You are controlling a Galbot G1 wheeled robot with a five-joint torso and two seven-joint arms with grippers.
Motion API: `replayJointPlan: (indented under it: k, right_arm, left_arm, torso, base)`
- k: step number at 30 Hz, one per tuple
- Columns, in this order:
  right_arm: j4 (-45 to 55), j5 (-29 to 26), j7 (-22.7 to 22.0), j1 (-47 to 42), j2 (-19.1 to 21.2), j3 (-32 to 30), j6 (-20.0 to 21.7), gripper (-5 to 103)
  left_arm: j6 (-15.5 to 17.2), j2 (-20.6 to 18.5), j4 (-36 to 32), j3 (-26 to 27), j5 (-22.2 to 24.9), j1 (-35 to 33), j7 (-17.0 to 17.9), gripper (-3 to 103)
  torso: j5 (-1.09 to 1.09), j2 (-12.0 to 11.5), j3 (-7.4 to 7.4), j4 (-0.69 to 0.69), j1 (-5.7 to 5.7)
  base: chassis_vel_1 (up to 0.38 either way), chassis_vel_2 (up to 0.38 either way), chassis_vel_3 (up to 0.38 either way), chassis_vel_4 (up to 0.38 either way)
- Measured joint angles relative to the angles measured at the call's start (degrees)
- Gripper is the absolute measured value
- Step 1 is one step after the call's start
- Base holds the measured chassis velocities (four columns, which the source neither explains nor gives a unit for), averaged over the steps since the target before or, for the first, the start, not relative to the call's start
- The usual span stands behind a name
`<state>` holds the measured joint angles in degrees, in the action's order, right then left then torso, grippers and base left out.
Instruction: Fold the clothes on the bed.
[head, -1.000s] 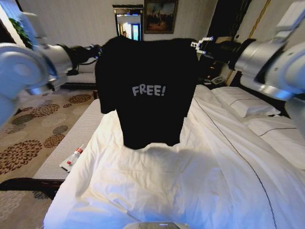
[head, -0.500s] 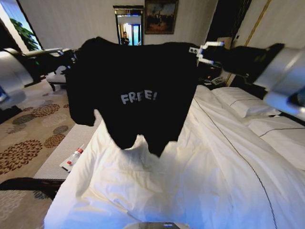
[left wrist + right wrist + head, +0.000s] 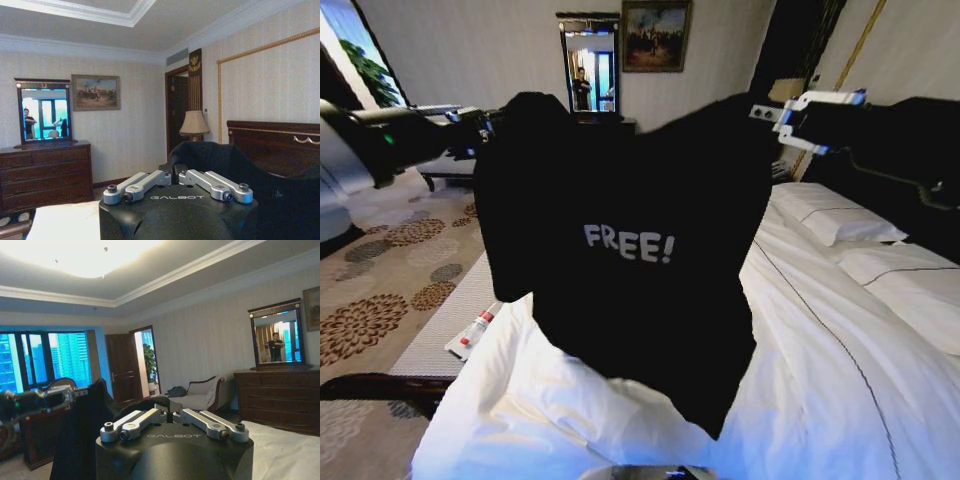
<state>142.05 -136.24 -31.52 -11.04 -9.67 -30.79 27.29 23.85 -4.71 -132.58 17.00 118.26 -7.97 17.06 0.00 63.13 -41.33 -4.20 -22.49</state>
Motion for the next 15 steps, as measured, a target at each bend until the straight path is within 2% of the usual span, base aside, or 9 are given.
replayJointPlan:
  k: [6,12,15]
  right_arm:
    - [0.47,-1.39,-0.34,0.27,0.53,-0.53,-0.13,0]
    - [1.22,-5.16,-1.22,0.71,1.11,-1.74,-0.32,0]
    - [1.33,-7.94,-1.93,0.82,1.27,-3.49,-0.50,0]
  left_arm:
    - [1.41,-0.58,-0.35,0.91,3.00,2.46,1.13,1]
    - [2.06,-2.96,-1.60,0.80,4.60,4.41,1.44,2]
    - [2.89,-4.92,-2.61,2.57,7.21,5.34,1.99,2]
  torso:
    - [0.00,0.00,0.00,-0.02,0.01]
    - [0.01,0.00,0.01,-0.01,0.01]
    - [0.00,0.00,0.00,0.00,0.00]
  base:
    - [0.000,0.000,0.000,0.000]
    - [0.000,0.000,0.000,0.000]
    - [0.000,0.000,0.000,0.000]
